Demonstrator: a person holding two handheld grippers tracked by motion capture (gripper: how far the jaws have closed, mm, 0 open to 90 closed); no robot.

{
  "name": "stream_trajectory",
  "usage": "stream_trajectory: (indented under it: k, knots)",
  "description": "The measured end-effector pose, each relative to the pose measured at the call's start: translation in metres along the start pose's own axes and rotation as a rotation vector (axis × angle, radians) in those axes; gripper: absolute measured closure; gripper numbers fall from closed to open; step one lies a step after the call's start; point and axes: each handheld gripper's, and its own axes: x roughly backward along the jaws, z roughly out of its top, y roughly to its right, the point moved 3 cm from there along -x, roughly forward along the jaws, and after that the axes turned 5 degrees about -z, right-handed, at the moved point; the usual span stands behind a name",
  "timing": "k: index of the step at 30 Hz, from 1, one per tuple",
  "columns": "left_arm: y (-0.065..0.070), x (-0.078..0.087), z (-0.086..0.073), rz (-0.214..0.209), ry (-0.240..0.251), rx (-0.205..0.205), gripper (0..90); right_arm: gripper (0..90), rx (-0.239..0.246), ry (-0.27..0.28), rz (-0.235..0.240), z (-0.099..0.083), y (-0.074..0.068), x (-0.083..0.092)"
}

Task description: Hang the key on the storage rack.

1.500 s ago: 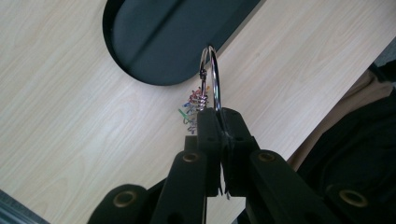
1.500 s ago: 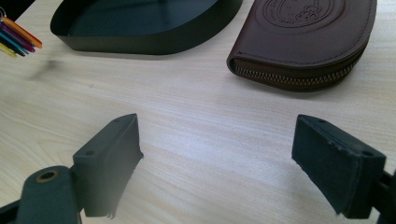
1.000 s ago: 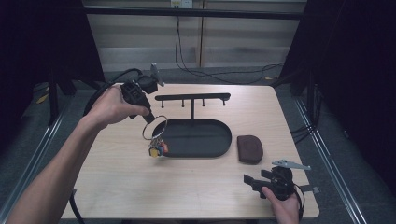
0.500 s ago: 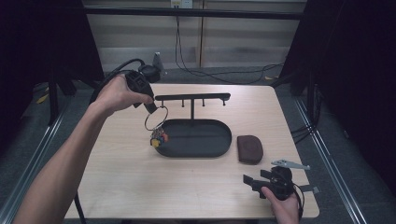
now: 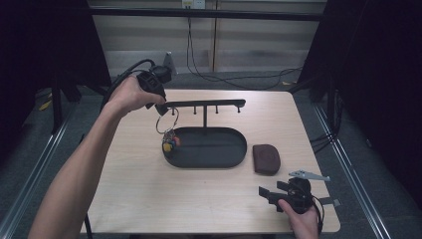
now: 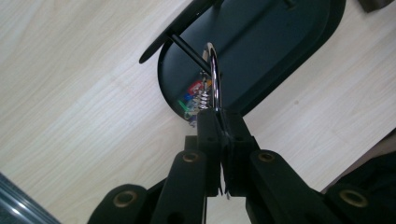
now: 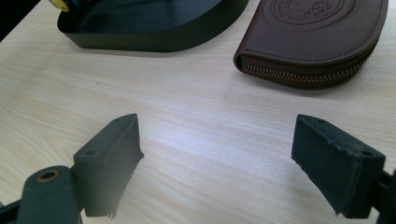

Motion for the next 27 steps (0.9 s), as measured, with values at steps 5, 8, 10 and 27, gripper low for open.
stream_trajectory:
  k: [5, 8, 10, 27]
  knots:
    - [-0.009, -0.010, 0.002, 0.003, 0.017, 0.030, 87.9, 15.8, 0.002, -0.002, 0.002, 0.000, 0.000, 0.000]
    - [-0.008, -0.012, 0.003, 0.010, 0.018, 0.038, 87.9, 15.7, 0.002, -0.003, 0.003, 0.000, 0.000, -0.001]
    - [-0.008, -0.014, 0.004, 0.019, 0.008, 0.024, 87.9, 15.7, 0.003, -0.001, 0.003, 0.000, 0.000, -0.001]
    - [-0.012, -0.019, -0.002, 0.014, 0.050, 0.034, 83.0, 15.7, 0.011, -0.002, -0.001, 0.000, -0.001, -0.001]
